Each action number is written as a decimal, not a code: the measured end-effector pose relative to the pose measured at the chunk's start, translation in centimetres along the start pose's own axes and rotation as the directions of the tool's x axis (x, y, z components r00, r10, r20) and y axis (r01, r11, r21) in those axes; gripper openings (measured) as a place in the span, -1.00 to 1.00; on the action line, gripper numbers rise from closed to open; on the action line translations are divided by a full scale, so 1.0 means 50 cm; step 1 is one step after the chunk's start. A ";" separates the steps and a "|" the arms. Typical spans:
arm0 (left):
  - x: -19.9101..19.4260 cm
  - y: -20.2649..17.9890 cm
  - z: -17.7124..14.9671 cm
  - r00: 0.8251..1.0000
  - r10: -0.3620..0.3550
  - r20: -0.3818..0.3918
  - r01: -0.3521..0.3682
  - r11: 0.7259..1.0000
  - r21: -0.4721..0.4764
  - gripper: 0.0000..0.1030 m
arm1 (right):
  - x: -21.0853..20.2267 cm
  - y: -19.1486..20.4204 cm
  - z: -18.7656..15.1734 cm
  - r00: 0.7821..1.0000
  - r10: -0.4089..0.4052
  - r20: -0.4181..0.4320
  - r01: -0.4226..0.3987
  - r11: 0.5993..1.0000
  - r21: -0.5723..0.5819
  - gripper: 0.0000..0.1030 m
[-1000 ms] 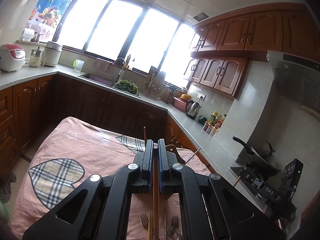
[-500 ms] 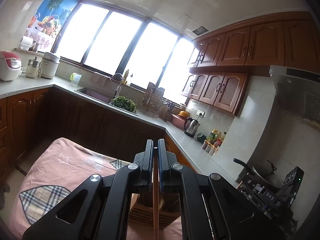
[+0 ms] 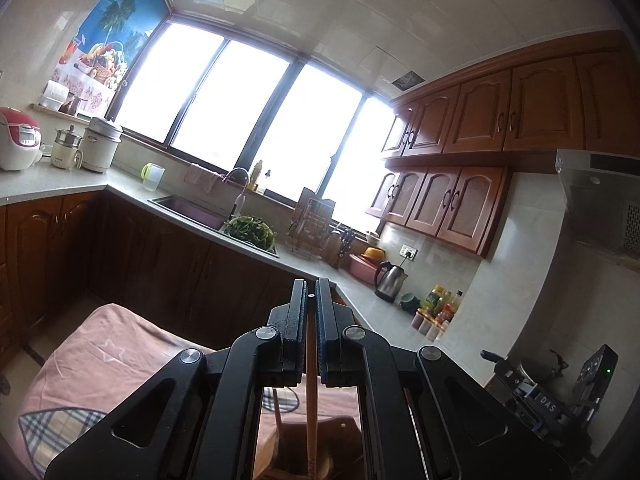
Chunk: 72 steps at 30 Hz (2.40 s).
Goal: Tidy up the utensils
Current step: 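Lift both held chopsticks and carry them over the wooden caddy, then open the right tool releasing its chopstick into the caddy while the left tool releases its chopstick, then move both open tools back over the utensil pile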
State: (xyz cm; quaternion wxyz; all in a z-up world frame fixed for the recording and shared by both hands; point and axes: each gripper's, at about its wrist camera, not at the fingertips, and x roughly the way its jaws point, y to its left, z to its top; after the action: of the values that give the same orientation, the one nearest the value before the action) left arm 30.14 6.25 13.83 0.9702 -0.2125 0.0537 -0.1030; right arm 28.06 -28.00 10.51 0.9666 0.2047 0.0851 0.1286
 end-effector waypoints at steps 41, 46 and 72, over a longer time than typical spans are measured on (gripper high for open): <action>0.168 0.031 -0.214 0.964 0.126 -0.233 -0.104 0.989 0.107 -0.11 | 0.109 -0.065 -0.162 0.983 -0.087 -0.164 0.095 0.995 0.043 0.06; 0.147 0.029 -0.209 0.965 0.122 -0.234 -0.100 0.990 0.104 0.22 | 0.092 -0.066 -0.154 0.984 -0.081 -0.159 0.091 0.994 0.058 0.35; -0.137 0.083 -0.280 0.916 0.162 -0.366 -0.164 0.986 0.026 0.93 | -0.122 -0.042 -0.200 0.968 -0.042 -0.247 0.062 0.995 0.074 0.97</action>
State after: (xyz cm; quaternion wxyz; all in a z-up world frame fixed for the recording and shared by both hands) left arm 22.13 5.88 -0.16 0.9477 -0.1868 0.2519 -0.0599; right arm 20.55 -27.82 1.30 0.9425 0.2241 0.2145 0.1242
